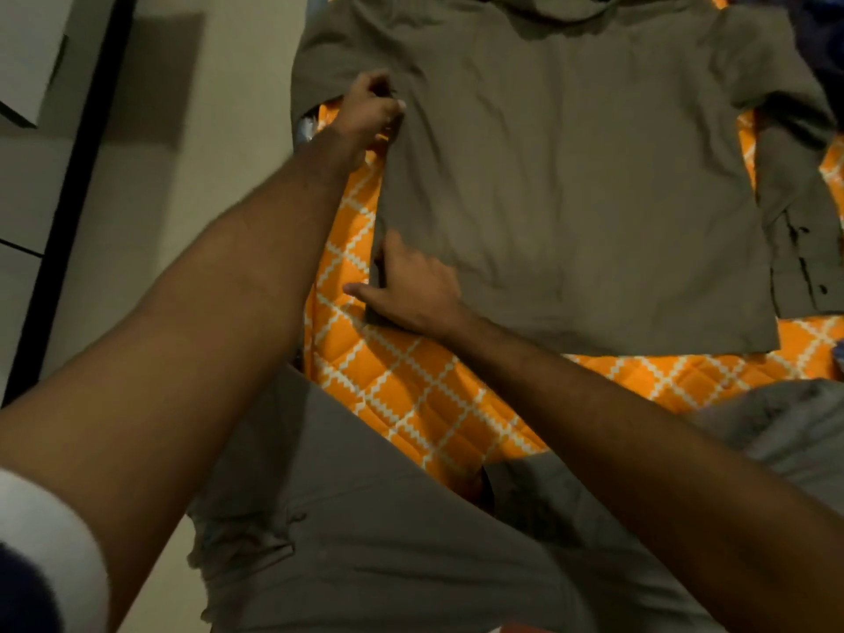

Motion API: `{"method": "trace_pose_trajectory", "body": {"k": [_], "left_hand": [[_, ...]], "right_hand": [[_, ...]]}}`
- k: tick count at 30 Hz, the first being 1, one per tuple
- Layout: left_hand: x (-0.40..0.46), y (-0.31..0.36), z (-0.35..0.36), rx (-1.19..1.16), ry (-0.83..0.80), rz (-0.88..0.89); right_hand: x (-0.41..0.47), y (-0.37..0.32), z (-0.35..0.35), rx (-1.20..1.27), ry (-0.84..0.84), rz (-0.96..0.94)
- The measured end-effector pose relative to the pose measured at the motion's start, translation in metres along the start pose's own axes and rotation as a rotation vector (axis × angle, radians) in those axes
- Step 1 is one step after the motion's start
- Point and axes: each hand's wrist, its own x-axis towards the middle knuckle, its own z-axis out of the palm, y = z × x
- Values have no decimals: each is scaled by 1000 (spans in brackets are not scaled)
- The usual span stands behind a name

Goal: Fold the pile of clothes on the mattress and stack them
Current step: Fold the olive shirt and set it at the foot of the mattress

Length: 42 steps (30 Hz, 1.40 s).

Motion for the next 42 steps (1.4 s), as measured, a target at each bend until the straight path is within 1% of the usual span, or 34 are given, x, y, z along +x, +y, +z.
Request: {"method": "trace_pose_trajectory", "body": {"k": [1, 3, 5, 7, 9, 12, 14, 16, 17, 19, 21, 22, 24, 26, 28, 29, 31, 33, 36, 38, 42], "left_hand": [[7, 1, 1, -29, 7, -28], [14, 4, 1, -68, -34, -68], [23, 7, 1, -1, -82, -82], [29, 10, 2, 109, -57, -52], [40, 3, 3, 125, 5, -20], [50, -15, 2, 113, 143, 36], [59, -29, 1, 139, 172, 79], [77, -45, -2, 173, 185, 81], [78, -44, -5, 134, 174, 41], [72, -34, -7, -64, 160, -38], [59, -16, -6, -247, 130, -72], [56, -9, -6, -297, 118, -85], [60, -5, -4, -315, 137, -71], [59, -1, 0, -318, 192, 14], [54, 9, 5, -215, 227, 139], [57, 12, 10, -150, 214, 211], [52, 26, 25, -12, 121, 330], [48, 46, 42, 133, 56, 433], [41, 68, 74, 336, -17, 563], [38, 76, 95, 416, -67, 573], [31, 79, 140, 494, -141, 561]], "right_hand": [[1, -6, 3, -36, 13, 34], [1, -17, 7, -115, 32, 64], [5, -22, 11, -164, 52, 82], [8, -22, 12, -171, 65, 113], [11, -17, 11, -141, 62, 115], [11, -5, 6, 5, 52, 100], [13, 4, 1, 162, 21, 107], [16, 13, -2, 326, -12, 109], [16, 17, -3, 375, -24, 97], [17, 23, -3, 391, -53, 57], [18, 25, -6, 397, -100, 32], [19, 25, -9, 446, -127, 33], [21, 28, -15, 576, -163, 40], [18, 34, -24, 640, -162, 28], [15, 39, -36, 629, -156, -4], [14, 42, -42, 600, -148, -27], [7, 50, -59, 565, -121, -63], [-1, 57, -75, 602, -110, -69], [-15, 78, -95, 688, -113, -27], [-25, 90, -105, 723, -124, -15], [-45, 120, -123, 727, -87, 46]]}}
